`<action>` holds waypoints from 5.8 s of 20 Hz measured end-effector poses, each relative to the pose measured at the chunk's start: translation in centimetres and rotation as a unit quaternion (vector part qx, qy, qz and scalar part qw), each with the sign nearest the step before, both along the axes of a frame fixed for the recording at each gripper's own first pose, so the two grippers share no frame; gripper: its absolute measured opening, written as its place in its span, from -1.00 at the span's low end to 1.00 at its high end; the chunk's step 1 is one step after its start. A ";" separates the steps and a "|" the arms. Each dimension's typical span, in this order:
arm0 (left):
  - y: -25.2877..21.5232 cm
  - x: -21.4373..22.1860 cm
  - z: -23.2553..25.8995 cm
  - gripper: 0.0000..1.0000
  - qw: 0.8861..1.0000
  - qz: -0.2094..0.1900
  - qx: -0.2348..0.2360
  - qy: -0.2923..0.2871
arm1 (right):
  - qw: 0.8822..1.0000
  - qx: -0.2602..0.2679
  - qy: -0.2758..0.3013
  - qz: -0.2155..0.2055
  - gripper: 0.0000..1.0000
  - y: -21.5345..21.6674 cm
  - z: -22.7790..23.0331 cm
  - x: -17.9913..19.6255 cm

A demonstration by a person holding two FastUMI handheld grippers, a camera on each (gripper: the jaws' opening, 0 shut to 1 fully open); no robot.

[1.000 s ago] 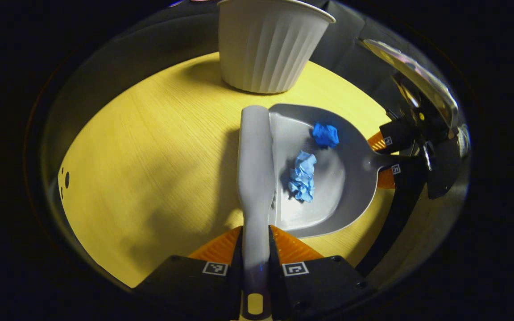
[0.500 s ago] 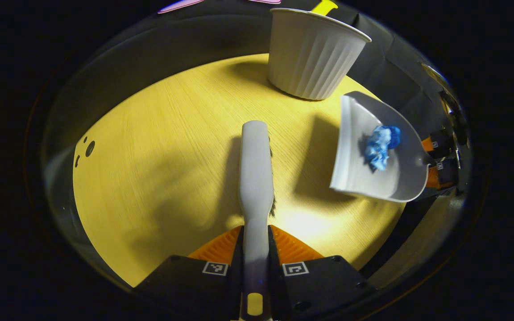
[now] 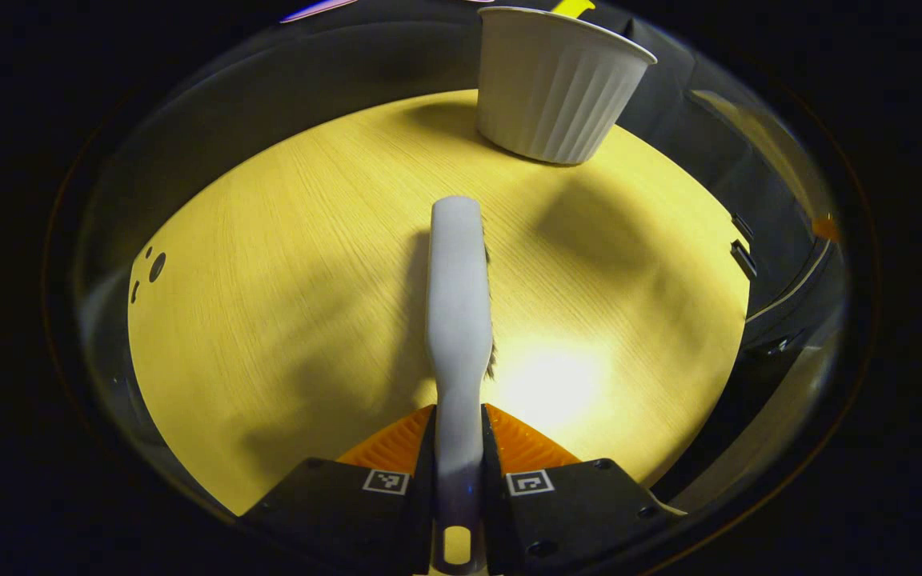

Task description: Pick up the small broom and dustpan from the desktop, sweep the trash into the dustpan with the broom, and then empty the trash into the garbage bin.

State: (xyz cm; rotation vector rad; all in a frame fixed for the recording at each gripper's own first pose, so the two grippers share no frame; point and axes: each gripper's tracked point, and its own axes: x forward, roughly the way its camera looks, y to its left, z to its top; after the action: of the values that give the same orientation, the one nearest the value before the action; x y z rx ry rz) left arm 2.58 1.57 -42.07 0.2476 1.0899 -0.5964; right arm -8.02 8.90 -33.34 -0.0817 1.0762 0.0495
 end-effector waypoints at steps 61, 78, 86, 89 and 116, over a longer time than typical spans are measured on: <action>0.0 -1.0 -1.5 -0.39 0.999 0.045 0.017 0.008 | 0.879 -0.383 0.154 0.240 -0.29 -12.7 7.3 21.8; 0.4 -1.7 -2.0 -0.39 0.997 0.070 0.021 0.012 | 0.916 -0.326 0.076 0.221 -0.20 -11.2 7.0 22.1; 0.5 -1.7 -2.1 -0.39 0.997 0.071 0.028 0.013 | 0.974 -0.173 -0.015 0.148 -0.29 -6.7 10.5 16.4; 0.5 -1.7 -2.1 -0.39 0.997 0.073 0.028 0.012 | 0.978 -0.135 -0.021 0.158 -0.29 -4.0 10.4 12.5; 0.8 -2.8 -2.4 -0.39 0.995 0.091 0.048 0.014 | 0.991 0.001 0.104 0.090 -0.29 8.0 -14.7 -1.2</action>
State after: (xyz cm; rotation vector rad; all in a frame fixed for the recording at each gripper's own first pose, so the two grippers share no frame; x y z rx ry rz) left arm -0.23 2.42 -44.43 0.2211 1.1555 -0.3852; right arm -9.19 16.85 -48.09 -0.1752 1.2744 0.2249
